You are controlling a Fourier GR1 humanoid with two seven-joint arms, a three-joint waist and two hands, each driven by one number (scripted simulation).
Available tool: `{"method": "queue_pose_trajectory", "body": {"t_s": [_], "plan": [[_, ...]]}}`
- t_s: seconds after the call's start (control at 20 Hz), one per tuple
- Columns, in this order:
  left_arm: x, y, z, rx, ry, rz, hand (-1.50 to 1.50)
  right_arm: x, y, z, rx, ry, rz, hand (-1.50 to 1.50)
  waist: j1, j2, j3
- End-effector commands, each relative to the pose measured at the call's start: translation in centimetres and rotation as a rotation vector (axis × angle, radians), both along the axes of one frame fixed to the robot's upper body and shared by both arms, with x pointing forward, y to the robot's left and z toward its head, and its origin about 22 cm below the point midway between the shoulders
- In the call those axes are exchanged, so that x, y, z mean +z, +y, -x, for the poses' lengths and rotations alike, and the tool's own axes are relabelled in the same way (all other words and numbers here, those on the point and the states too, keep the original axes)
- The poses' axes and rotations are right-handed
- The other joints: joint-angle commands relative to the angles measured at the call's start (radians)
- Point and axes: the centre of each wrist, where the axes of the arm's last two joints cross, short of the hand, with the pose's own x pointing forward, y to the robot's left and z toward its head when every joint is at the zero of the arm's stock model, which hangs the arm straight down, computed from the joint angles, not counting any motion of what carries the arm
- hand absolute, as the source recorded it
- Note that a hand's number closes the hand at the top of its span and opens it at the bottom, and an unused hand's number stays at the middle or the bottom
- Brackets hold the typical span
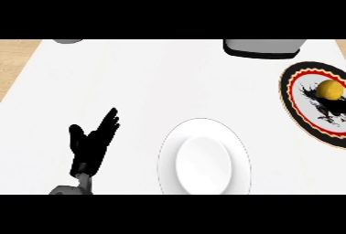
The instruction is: Pick the lemon from the plate and place it in the plate
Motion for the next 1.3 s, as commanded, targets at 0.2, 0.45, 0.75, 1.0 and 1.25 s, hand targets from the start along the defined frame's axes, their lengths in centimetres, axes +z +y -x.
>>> {"method": "queue_pose_trajectory", "body": {"t_s": [0.2, 0.45, 0.75, 1.0, 1.25], "plan": [[-0.6, -0.3, -0.6, 0.003, 0.02, -0.008, 0.0, 0.0, 0.2, -0.9, 0.152, -0.137, -0.144, -1.5, -0.012, 0.005, 0.002], [-0.4, 1.1, 0.2, 0.016, 0.022, -0.004, 0.0, -0.6, -1.2, 0.3, 0.088, -0.335, -0.286, -1.5, -0.014, 0.002, 0.003], [0.1, 1.1, -0.3, 0.038, 0.026, -0.001, 0.0, 0.9, -4.8, 2.4, 0.113, -0.358, -0.419, -1.5, -0.026, -0.005, 0.0], [0.0, 2.3, -0.7, 0.052, 0.01, -0.009, 0.0, -0.6, -7.4, 6.3, 0.222, -0.341, -0.507, -1.5, -0.046, -0.011, -0.002], [-1.7, 1.3, 1.1, 0.065, 0.036, 0.015, 0.0, 0.1, -11.1, 11.0, 0.338, -0.254, -0.505, -1.5, -0.052, -0.015, -0.002]]}}
